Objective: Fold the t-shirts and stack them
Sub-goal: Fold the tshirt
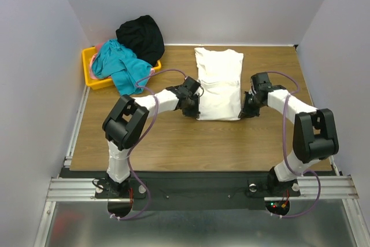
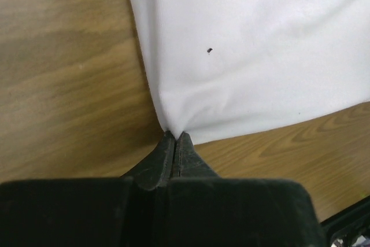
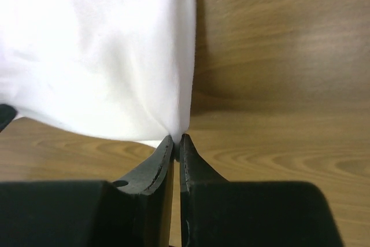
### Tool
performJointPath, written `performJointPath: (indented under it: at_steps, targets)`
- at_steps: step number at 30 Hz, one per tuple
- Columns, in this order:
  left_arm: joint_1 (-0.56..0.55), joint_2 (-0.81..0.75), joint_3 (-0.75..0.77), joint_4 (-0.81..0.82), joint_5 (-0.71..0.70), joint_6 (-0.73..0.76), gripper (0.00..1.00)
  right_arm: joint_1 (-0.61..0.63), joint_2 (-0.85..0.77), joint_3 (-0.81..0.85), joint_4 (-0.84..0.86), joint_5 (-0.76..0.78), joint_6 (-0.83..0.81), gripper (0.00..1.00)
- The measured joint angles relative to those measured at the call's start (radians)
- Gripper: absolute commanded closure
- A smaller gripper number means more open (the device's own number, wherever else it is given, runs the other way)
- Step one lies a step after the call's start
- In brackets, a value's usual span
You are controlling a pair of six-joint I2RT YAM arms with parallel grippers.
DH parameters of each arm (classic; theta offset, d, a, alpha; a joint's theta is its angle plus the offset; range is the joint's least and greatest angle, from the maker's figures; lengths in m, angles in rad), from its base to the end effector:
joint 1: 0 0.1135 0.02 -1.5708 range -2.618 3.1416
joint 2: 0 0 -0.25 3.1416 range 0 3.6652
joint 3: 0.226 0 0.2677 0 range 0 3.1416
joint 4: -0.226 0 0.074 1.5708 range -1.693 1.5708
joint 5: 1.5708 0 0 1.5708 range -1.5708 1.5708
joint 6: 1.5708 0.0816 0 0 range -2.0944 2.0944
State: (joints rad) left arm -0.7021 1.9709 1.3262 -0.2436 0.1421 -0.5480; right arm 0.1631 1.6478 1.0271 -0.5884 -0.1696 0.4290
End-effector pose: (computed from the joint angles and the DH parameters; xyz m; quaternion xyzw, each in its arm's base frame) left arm 0.3434 -0.3056 0.1148 0.0960 0.9353 -0.2496 0.2316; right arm 0.3342 0.0690 0.1154 0.1148 0.9735 0.1320 0.1471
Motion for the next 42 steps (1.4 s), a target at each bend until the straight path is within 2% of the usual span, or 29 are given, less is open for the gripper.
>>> performJointPath:
  at_steps: [11,20,32,42]
  targets:
    - [-0.062,-0.191,-0.137,-0.045,0.09,0.014,1.0,0.001,-0.176,-0.083,-0.122,-0.075,-0.015,1.0]
    - [-0.132,-0.352,-0.25,-0.082,0.168,-0.075,1.0,0.001,-0.349,-0.094,-0.313,-0.126,-0.019,1.0]
    - [-0.219,-0.583,-0.259,-0.154,0.236,-0.226,1.0,0.001,-0.485,0.039,-0.617,-0.142,-0.022,1.0]
    - [-0.245,-0.768,-0.314,-0.179,0.251,-0.378,1.0,0.001,-0.533,0.199,-0.752,-0.168,0.024,1.0]
